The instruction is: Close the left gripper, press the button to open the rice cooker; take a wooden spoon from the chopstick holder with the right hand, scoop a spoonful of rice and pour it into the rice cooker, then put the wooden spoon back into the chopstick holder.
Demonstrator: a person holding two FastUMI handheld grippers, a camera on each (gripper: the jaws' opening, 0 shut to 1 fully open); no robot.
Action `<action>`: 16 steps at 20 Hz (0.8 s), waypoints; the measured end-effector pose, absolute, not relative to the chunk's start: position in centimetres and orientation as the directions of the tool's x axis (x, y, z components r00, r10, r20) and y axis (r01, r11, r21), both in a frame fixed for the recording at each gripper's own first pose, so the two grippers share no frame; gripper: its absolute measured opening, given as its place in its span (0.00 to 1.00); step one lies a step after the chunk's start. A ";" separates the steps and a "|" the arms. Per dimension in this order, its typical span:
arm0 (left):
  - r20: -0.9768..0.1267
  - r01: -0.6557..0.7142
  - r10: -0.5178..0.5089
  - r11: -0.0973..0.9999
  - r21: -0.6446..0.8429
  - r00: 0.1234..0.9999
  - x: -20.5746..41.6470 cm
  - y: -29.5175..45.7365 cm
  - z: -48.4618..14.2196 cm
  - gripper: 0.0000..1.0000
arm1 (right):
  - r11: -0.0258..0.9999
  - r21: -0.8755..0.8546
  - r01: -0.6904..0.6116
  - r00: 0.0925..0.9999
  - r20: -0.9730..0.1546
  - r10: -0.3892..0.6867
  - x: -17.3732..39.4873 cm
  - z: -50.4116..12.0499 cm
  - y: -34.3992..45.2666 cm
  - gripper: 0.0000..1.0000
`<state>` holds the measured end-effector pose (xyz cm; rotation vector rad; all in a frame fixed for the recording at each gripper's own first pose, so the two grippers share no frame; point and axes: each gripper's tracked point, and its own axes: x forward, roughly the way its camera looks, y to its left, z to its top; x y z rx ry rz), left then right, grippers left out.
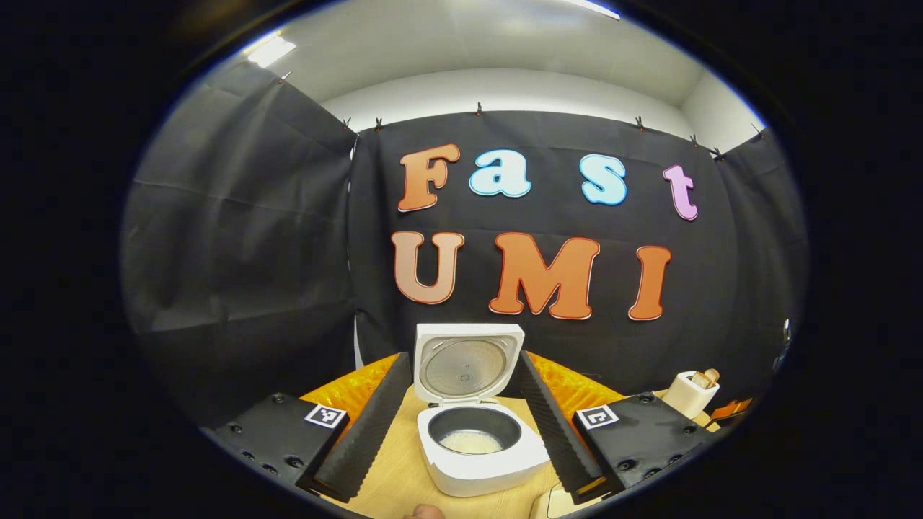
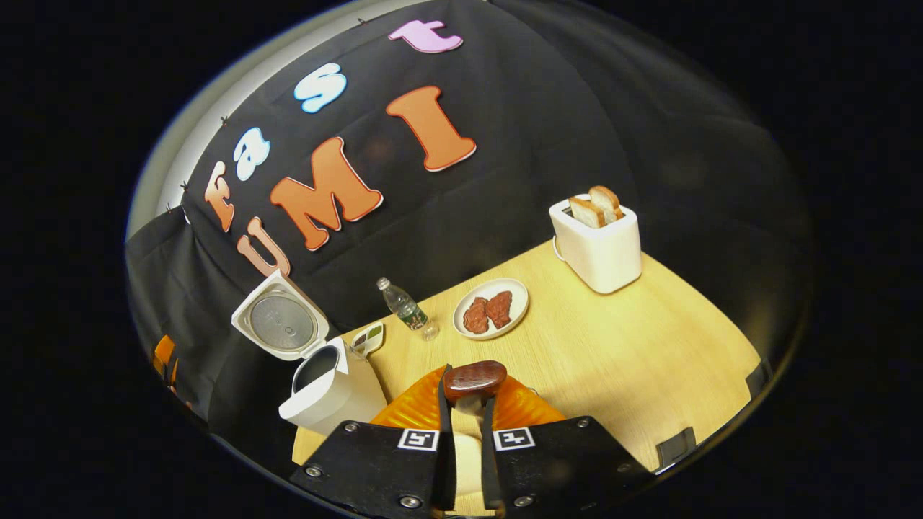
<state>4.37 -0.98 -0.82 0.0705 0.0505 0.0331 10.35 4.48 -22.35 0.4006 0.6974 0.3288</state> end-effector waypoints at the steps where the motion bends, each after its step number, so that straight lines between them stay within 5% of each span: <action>1: -0.053 -0.034 0.038 0.996 0.077 0.998 4.3 -1.1 -0.8 1.00 | 0.874 0.463 -0.150 0.716 -0.559 0.419 10.6 -23.3 4.5 0.13; 12: -0.084 -0.085 0.096 0.988 0.125 0.992 2.0 0.4 -1.8 1.00 | 0.840 0.539 -0.059 0.681 -0.594 0.429 11.4 -29.6 3.4 0.16; 14: -0.105 -0.087 0.100 0.989 0.119 0.989 1.8 0.7 -2.4 1.00 | 0.849 0.524 -0.071 0.696 -0.583 0.419 11.5 -29.3 3.2 0.24; 16: -0.111 -0.084 0.095 0.991 0.101 0.989 2.0 0.6 -2.2 1.00 | 0.869 0.491 -0.071 0.701 -0.595 0.393 11.7 -29.3 2.9 0.45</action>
